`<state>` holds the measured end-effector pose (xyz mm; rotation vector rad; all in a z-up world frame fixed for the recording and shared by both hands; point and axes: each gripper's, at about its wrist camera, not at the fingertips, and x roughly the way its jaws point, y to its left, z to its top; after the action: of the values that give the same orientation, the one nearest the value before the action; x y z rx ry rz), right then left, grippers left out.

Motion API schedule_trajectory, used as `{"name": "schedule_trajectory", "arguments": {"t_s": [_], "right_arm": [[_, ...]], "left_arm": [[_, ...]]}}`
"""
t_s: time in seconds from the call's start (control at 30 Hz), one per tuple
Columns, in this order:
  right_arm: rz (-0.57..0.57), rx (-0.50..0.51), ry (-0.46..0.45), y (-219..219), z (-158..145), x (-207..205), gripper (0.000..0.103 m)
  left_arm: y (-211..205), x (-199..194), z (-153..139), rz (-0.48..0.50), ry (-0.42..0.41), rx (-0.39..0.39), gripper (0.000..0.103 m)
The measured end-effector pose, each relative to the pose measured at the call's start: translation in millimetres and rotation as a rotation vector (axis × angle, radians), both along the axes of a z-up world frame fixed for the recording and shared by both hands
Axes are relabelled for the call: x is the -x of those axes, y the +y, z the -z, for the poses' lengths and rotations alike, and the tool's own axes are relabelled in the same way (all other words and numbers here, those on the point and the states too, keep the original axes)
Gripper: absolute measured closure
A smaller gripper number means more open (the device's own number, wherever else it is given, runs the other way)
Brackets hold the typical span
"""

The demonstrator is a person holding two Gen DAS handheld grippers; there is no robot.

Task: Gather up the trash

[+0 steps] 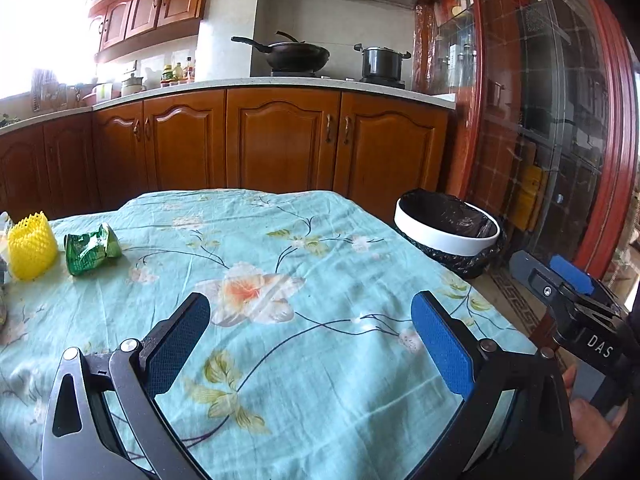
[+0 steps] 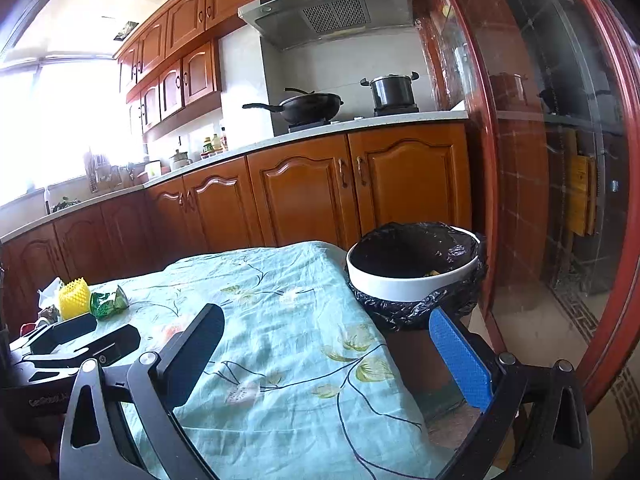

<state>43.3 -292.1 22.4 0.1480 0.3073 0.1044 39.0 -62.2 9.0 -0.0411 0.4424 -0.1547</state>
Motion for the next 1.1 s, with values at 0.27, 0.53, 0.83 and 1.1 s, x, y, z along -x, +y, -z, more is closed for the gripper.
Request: {"name": "schedule_trajectory", "arguments": {"t_s": [0.27, 0.53, 0.83, 1.1], "right_arm": [[-0.012, 0.004, 0.011, 5.1, 7.0, 0.4, 0.000], [-0.021, 0.010, 0.028, 7.9, 11.1, -2.1, 0.000], [-0.021, -0.004, 0.033, 5.4, 14.4, -2.0, 0.000], [-0.022, -0.007, 0.032, 5.8, 14.5, -0.2, 0.000]], "left_arm": [[6.1, 2.4, 4.0, -0.029, 0.009, -0.008, 0.000], [10.4, 5.1, 4.2, -0.051, 0.007, -0.012, 0.000], [8.6, 7.0, 4.2, -0.062, 0.009, -0.037, 0.000], [7.7, 8.3, 3.2, -0.058, 0.007, -0.041, 0.000]]}}
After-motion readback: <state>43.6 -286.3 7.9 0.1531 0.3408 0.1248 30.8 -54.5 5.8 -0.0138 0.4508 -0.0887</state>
